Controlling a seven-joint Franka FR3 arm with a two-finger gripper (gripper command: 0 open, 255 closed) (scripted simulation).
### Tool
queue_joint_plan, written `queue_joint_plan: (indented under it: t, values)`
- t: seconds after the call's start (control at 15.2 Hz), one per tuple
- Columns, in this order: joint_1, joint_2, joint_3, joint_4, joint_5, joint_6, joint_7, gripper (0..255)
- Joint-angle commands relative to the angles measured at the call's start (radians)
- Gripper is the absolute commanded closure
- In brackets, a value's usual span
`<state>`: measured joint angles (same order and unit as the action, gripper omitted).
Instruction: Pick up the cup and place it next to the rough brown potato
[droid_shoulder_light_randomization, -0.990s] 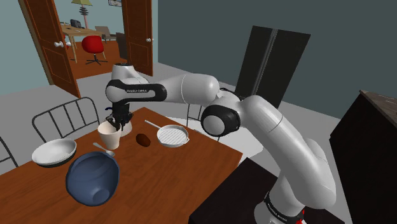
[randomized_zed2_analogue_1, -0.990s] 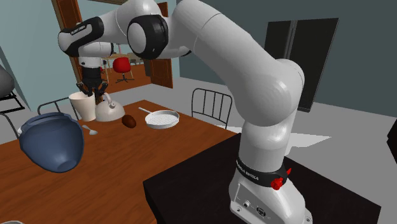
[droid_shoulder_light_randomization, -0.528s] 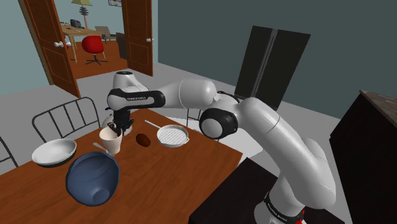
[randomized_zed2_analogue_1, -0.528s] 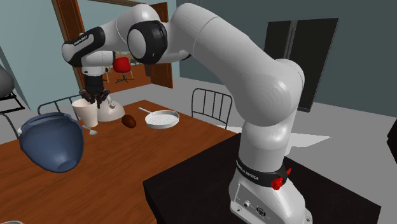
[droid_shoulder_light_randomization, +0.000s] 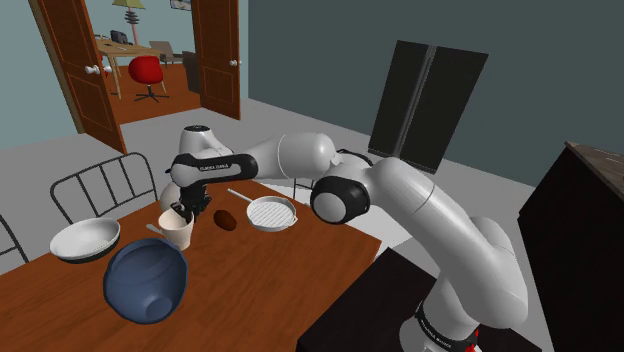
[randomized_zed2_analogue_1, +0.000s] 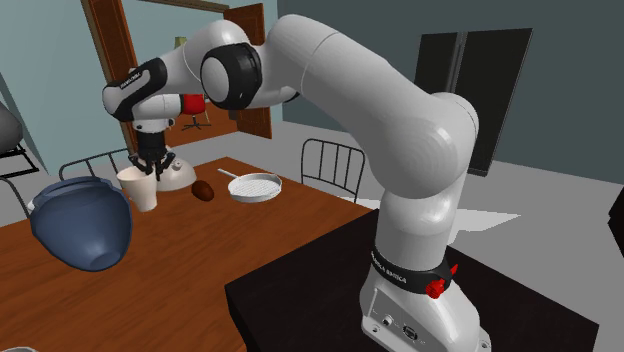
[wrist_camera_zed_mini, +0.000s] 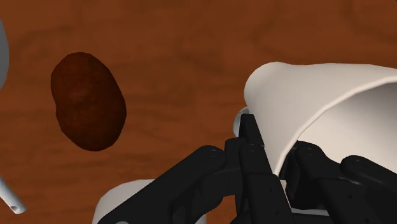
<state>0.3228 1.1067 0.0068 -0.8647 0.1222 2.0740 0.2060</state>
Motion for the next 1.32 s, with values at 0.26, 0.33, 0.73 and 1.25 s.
queue_joint_plan:
  t: [0.26,0.33,0.73,1.25]
  values:
    - [0.001,0.053,0.001,0.012,0.001,0.042,-0.004,255]
    - [0.001,0.063,0.002,0.017,0.001,0.047,-0.005,255]
    - [0.001,0.075,0.002,0.024,0.001,0.052,-0.005,255]
    - [0.001,0.075,0.002,0.024,0.001,0.052,-0.005,0]
